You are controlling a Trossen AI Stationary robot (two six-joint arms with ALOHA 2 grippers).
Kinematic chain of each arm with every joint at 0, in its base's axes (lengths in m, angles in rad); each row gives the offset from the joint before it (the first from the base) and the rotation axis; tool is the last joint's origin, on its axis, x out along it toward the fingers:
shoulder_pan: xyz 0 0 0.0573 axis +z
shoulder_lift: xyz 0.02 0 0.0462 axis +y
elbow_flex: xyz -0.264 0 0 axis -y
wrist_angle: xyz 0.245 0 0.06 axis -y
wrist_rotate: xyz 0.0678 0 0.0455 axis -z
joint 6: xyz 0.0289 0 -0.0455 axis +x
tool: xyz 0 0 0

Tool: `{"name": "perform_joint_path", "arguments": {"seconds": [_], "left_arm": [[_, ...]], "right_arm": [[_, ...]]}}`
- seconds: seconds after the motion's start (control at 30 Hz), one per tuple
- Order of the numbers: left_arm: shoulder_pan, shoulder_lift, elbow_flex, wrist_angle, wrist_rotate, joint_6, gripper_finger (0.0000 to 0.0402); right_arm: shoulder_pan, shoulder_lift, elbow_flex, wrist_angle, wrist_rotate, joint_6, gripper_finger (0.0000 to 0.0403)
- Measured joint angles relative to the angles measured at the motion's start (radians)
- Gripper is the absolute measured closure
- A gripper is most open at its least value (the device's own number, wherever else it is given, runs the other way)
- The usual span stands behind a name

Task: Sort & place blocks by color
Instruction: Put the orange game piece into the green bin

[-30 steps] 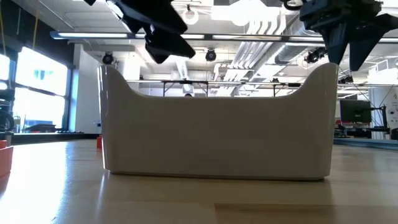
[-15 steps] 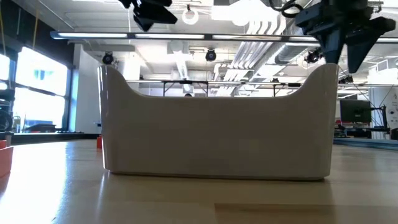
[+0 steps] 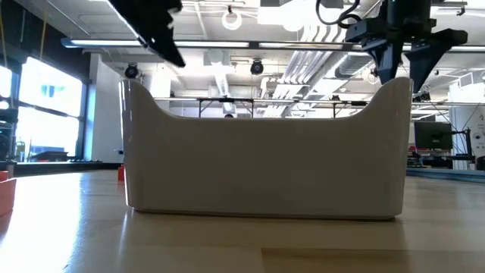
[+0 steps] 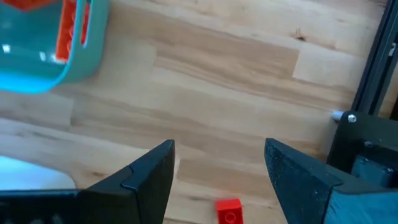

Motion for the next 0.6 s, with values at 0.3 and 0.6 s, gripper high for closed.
{"name": "perform_joint_path", "arguments": {"seconds": [0.3, 0.6], "left_arm": [[0.104, 0.061, -0.002, -0.219, 0.271, -0.217, 0.0192], [0.076, 0.206, -0.002, -0.319, 0.324, -0.173, 0.0192]], "right_arm": [[-0.077, 0.0, 0.0, 0.047, 0.04, -0.07, 0.0167], [-0.201, 0.0, 0.0, 0.074, 0.035, -0.262, 0.0167]]}}
